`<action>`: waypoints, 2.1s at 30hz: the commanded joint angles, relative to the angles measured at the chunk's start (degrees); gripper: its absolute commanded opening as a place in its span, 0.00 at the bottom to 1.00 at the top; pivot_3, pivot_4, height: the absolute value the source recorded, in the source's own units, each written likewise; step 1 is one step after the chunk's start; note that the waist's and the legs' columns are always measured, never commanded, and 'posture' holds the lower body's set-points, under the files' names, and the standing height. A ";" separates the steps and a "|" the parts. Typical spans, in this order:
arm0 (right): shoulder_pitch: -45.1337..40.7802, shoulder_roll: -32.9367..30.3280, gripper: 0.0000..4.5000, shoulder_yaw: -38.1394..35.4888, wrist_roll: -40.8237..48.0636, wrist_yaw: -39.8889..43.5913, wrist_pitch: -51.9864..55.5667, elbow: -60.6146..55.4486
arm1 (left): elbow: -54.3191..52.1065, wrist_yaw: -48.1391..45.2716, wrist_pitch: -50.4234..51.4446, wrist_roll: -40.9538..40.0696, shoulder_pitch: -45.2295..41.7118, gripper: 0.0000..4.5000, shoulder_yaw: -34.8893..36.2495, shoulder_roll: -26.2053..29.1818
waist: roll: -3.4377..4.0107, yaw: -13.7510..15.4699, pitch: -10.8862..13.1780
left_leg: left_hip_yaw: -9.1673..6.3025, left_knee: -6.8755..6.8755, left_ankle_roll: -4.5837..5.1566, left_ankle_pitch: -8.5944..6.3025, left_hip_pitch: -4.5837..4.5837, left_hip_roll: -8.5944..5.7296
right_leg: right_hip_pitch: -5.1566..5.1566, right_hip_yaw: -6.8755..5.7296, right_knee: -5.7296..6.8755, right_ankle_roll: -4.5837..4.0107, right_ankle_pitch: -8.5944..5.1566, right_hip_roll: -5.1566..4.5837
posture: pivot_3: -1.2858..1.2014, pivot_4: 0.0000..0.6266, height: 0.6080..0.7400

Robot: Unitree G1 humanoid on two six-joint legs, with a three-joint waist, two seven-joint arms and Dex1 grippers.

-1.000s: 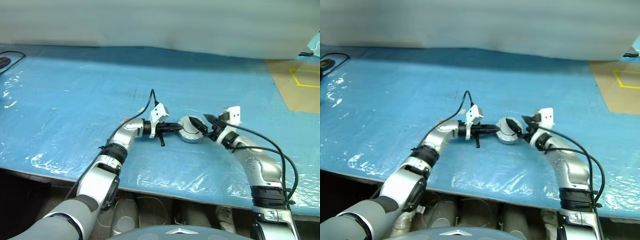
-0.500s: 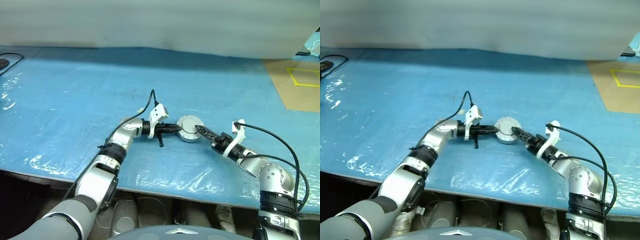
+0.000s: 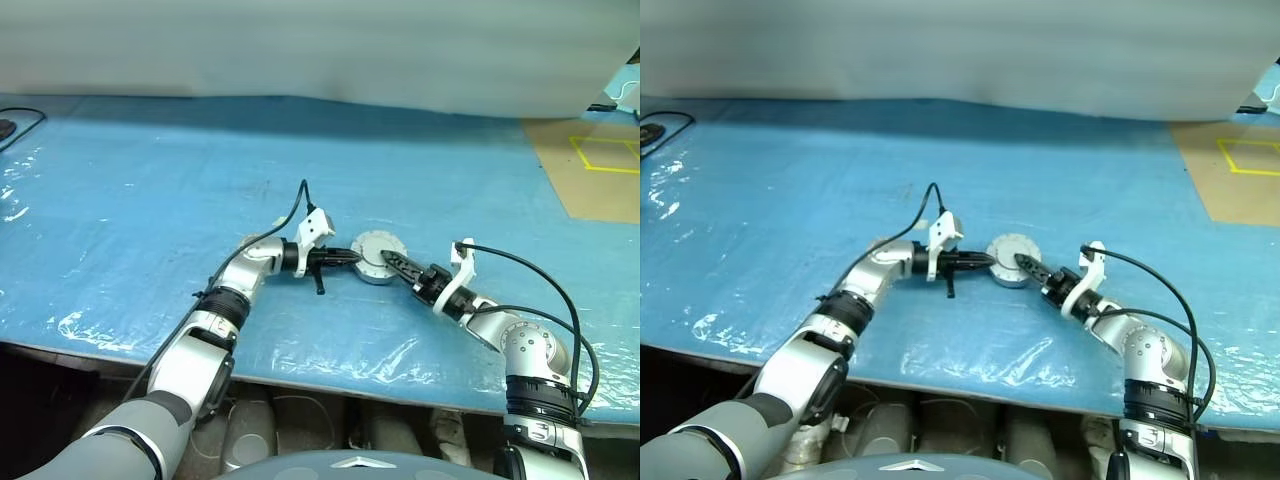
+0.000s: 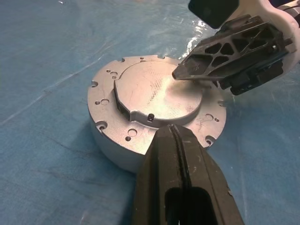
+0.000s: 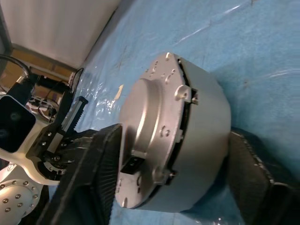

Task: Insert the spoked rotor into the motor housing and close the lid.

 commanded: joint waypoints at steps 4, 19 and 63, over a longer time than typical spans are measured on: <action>1.77 0.51 0.47 1.44 1.43 0.30 1.71 -0.16 | -0.95 -0.27 0.47 0.65 0.96 0.00 -1.31 -0.23 | 0.05 0.07 -0.03 | 0.01 0.01 0.05 -0.02 0.01 -0.02 | 0.03 0.00 0.00 0.00 0.00 -0.01 | 0.52 0.24 1.00; 0.56 2.95 0.46 -1.44 8.60 -0.23 3.86 -1.55 | -1.04 -0.31 0.70 0.69 0.96 0.00 -1.35 -0.15 | 0.06 0.12 -0.03 | 0.01 0.02 0.05 -0.02 0.00 -0.02 | 0.00 0.00 0.00 0.01 0.00 -0.01 | 0.52 0.24 1.00; -2.92 10.23 0.26 -4.84 10.63 -12.67 2.13 4.93 | -35.09 7.81 37.47 -27.61 8.95 0.00 15.52 4.87 | 0.16 -2.28 -0.07 | 0.10 0.04 -0.04 0.02 -0.26 0.04 | -0.32 -0.01 0.31 -0.18 -0.06 0.02 | 0.52 0.24 1.00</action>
